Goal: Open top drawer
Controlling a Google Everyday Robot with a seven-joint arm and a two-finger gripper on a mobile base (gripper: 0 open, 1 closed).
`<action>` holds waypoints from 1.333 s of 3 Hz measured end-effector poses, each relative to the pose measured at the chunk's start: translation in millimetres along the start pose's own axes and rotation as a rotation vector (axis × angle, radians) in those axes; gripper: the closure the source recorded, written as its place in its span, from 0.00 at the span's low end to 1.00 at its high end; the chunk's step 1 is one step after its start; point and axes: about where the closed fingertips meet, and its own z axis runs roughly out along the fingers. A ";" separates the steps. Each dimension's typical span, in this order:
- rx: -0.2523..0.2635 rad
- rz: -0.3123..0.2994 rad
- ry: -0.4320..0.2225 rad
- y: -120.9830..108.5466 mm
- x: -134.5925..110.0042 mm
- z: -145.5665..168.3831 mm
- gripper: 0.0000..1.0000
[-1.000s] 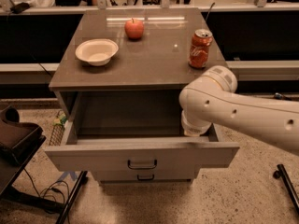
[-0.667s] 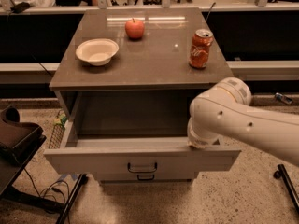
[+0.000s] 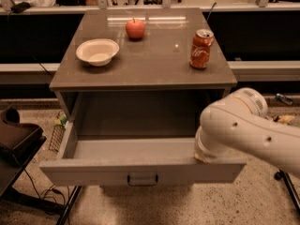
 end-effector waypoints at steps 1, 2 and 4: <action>-0.015 0.007 -0.001 7.3 3.3 -2.0 1.00; -0.080 0.020 -0.013 43.8 10.6 -10.4 1.00; -0.125 0.022 -0.020 64.2 13.6 -15.1 0.60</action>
Offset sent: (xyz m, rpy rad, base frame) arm -0.1907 0.0137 0.0028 0.1596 0.3044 -0.0218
